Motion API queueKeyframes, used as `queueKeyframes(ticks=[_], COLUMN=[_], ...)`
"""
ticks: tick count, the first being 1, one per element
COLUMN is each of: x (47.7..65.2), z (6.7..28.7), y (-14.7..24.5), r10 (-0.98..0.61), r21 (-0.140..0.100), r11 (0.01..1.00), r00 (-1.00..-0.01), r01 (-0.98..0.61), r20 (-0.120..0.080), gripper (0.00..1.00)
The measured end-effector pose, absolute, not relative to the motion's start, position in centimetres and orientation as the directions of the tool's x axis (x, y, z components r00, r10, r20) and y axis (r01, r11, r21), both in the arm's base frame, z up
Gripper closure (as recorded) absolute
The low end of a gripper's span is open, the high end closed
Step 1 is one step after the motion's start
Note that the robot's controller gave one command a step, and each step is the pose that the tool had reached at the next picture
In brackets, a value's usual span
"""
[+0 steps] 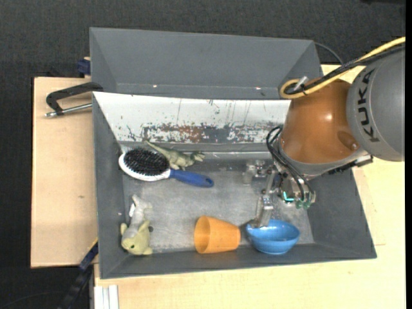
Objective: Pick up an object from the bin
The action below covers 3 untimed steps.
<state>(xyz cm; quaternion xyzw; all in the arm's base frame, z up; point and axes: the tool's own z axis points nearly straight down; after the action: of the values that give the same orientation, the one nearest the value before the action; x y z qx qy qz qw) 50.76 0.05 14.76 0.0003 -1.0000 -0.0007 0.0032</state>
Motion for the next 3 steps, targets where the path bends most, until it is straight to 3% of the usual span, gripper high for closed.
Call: queueKeyframes(ticks=[1,2,3], x=[49.01,49.12,49.12], z=[8.21,8.35,8.35], y=[-7.77,-7.51,-7.5], r10=[-0.164,-0.168,-0.168], r21=[-0.001,0.0,0.001], r11=[0.986,0.986,0.986], r00=[-0.986,-0.986,-0.986], r01=[-0.164,-0.168,-0.168], r20=[0.002,-0.001,-0.001], gripper=[0.0,1.0,0.0])
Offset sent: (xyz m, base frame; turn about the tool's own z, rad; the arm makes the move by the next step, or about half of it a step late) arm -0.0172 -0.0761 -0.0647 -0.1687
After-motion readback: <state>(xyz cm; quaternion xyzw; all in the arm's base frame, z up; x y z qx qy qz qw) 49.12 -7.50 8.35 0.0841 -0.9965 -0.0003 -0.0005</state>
